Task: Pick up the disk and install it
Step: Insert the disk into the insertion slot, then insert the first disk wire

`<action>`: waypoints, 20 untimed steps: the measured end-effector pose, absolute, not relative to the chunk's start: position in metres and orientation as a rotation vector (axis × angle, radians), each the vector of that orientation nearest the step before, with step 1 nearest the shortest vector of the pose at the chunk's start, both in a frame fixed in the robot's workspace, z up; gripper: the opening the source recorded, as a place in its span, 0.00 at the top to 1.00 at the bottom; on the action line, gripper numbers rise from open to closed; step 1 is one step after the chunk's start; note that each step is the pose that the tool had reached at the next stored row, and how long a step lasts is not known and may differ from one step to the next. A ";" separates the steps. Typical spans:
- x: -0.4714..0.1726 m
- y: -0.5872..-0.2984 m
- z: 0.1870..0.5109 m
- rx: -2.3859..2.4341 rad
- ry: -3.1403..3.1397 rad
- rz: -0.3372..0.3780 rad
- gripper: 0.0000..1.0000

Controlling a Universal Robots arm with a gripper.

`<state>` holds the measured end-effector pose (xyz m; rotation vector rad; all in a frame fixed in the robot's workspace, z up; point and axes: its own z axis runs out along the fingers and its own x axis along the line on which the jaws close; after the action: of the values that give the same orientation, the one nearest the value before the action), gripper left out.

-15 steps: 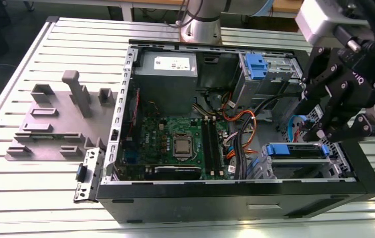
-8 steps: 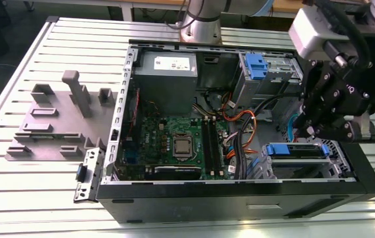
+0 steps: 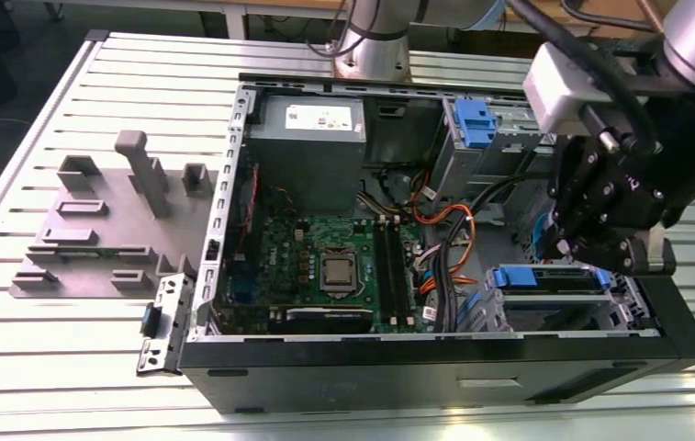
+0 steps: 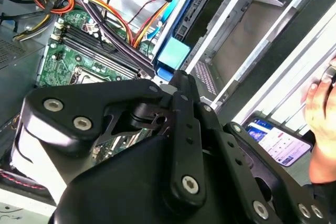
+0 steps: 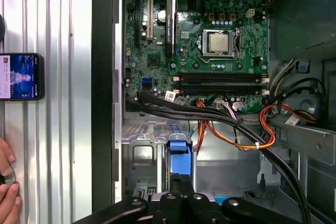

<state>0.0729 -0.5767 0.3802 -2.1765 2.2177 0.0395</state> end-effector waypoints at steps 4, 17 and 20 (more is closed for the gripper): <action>0.073 -0.577 0.373 -2.177 2.218 0.039 0.89; 0.073 -0.577 0.358 -2.176 2.218 0.040 0.89; 0.073 -0.577 0.344 -2.173 2.214 0.046 0.89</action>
<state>0.0729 -0.5767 0.3437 -2.1733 2.2145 0.0464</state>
